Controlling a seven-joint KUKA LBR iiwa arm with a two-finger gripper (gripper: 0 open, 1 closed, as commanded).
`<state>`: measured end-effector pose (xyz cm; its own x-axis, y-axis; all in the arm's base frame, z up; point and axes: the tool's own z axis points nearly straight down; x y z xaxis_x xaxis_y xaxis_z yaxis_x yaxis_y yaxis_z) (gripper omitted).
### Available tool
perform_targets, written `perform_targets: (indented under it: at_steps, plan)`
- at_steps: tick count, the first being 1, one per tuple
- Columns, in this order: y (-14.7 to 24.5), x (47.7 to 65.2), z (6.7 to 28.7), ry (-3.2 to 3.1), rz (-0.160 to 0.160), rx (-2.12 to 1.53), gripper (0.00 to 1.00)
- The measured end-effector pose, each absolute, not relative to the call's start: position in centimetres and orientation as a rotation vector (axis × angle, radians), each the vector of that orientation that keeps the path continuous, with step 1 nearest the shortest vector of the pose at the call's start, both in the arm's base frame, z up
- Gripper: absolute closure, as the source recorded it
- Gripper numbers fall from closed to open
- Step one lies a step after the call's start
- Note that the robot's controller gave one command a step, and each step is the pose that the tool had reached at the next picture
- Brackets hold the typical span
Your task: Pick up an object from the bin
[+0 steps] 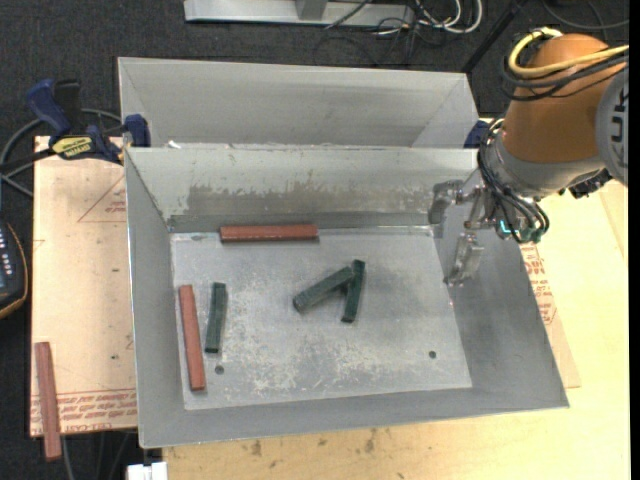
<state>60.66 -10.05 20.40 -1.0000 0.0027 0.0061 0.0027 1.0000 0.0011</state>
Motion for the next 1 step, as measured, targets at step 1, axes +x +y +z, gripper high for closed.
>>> perform_targets:
  at_steps: [1]
  plan:
    - [-4.79,65.11,6.56,-3.128,-0.005,0.272,0.00]
